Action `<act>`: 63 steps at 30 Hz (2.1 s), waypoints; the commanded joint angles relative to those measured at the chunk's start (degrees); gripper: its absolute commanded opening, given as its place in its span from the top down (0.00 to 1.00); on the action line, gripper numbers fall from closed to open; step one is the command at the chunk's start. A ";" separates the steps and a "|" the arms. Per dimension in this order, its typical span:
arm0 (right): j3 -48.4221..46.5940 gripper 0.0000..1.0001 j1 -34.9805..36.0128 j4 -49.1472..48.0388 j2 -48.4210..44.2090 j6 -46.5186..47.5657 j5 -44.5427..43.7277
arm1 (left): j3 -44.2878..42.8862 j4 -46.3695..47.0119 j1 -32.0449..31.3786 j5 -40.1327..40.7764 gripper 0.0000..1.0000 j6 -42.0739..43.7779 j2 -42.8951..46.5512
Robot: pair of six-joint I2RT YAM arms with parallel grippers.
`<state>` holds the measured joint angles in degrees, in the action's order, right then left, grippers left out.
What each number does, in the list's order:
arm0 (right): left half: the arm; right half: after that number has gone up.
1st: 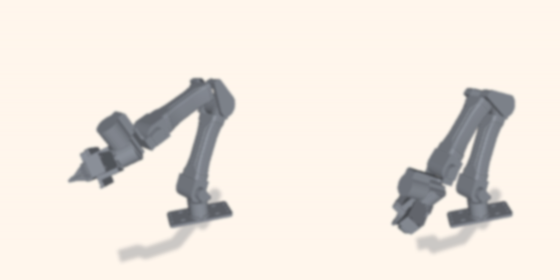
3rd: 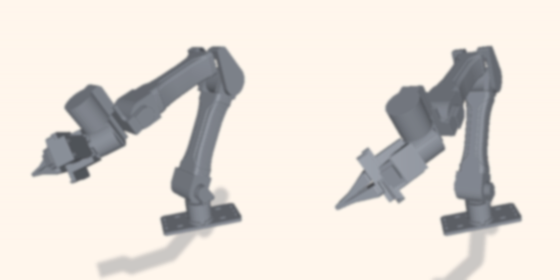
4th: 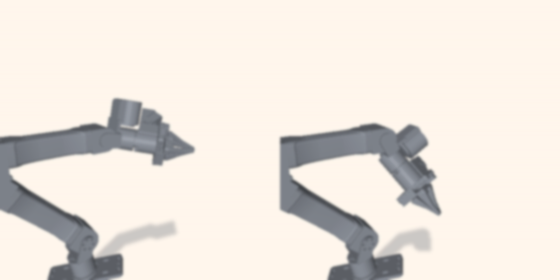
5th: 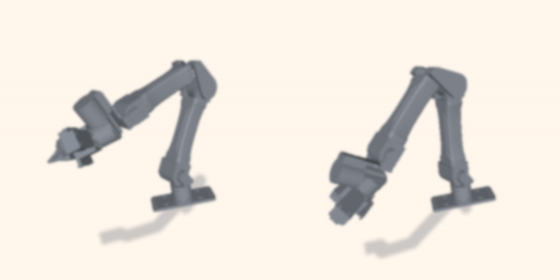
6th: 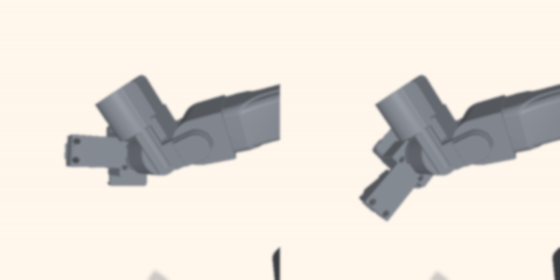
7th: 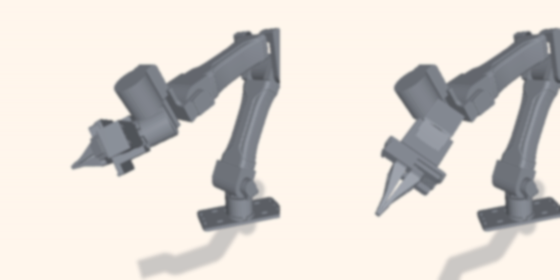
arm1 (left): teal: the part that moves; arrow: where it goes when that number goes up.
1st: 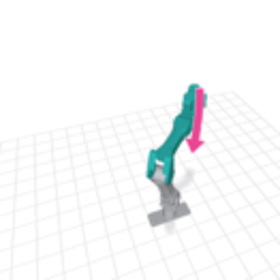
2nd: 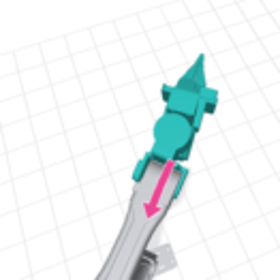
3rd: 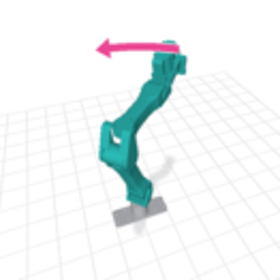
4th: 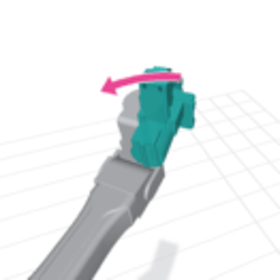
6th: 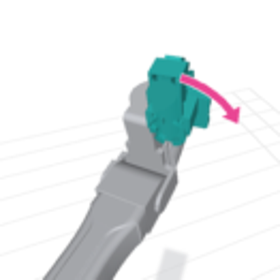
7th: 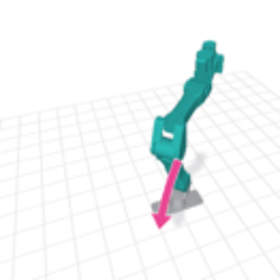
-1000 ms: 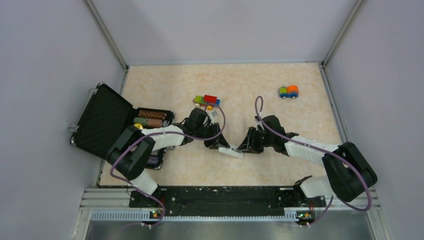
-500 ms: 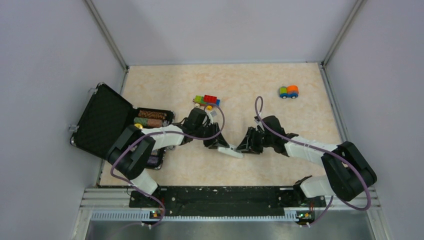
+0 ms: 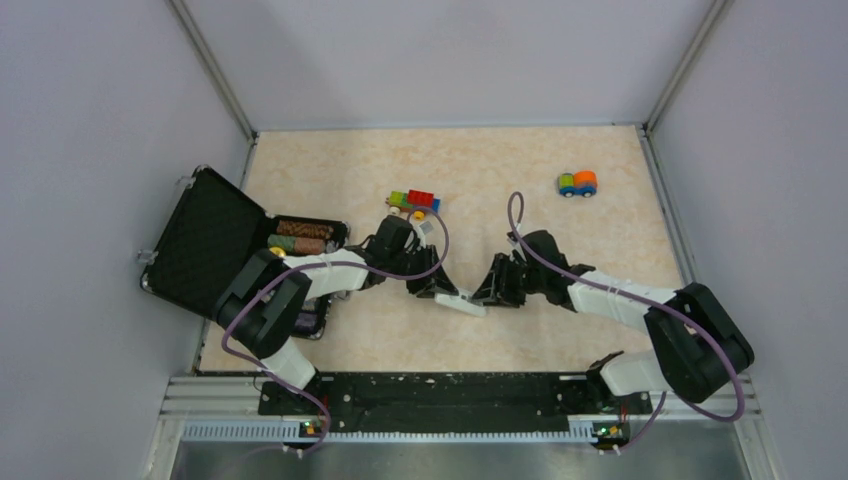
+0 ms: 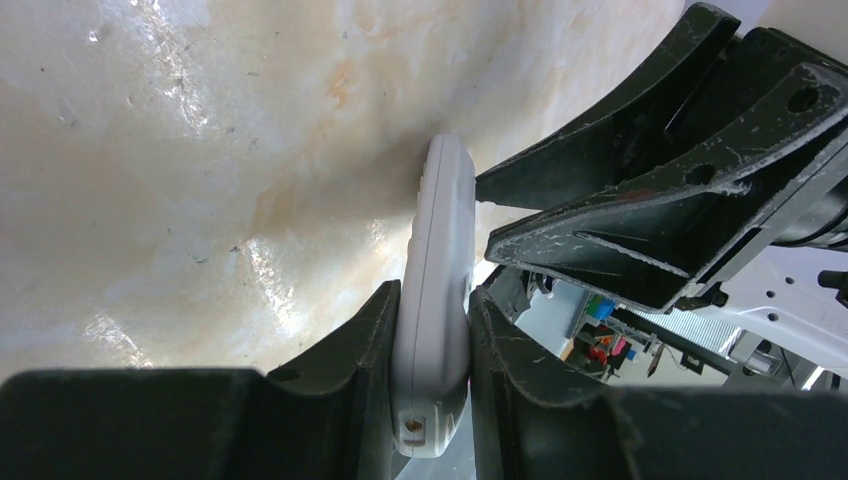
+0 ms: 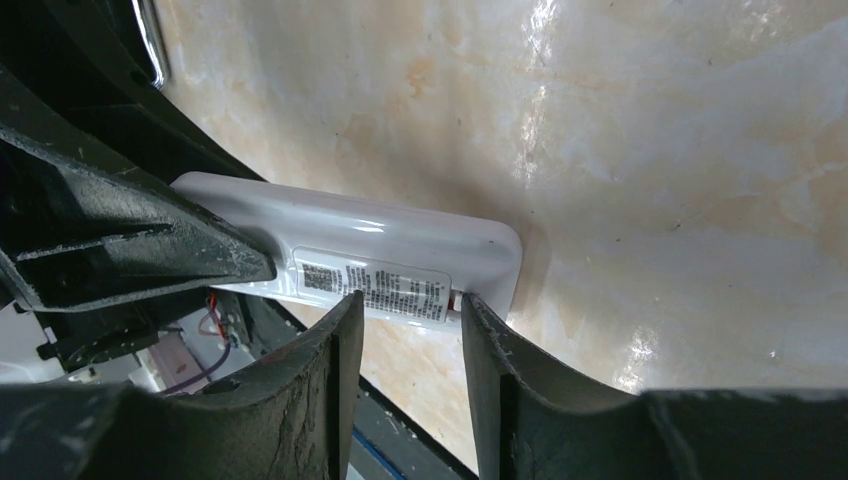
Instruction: Load the batteries into the remote control
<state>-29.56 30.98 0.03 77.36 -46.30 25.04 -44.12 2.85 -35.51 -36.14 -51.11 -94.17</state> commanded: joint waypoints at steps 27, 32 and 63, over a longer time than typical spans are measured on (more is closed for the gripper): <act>-9.42 0.57 5.58 10.86 -1.72 -0.92 -8.03 | 1.38 -6.19 -0.34 9.42 1.00 1.24 -3.10; -8.52 0.58 5.58 10.80 -0.74 -1.62 -8.71 | 1.40 -6.14 -0.27 9.58 1.00 1.24 -3.03; -3.48 0.52 5.60 2.91 4.36 -5.77 -5.48 | 2.07 -4.30 -0.41 8.31 1.00 1.05 -3.46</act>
<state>-35.22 35.70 7.79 78.59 -50.61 17.69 -44.12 2.61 -35.33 -35.11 -51.62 -94.45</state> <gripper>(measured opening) 0.475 0.329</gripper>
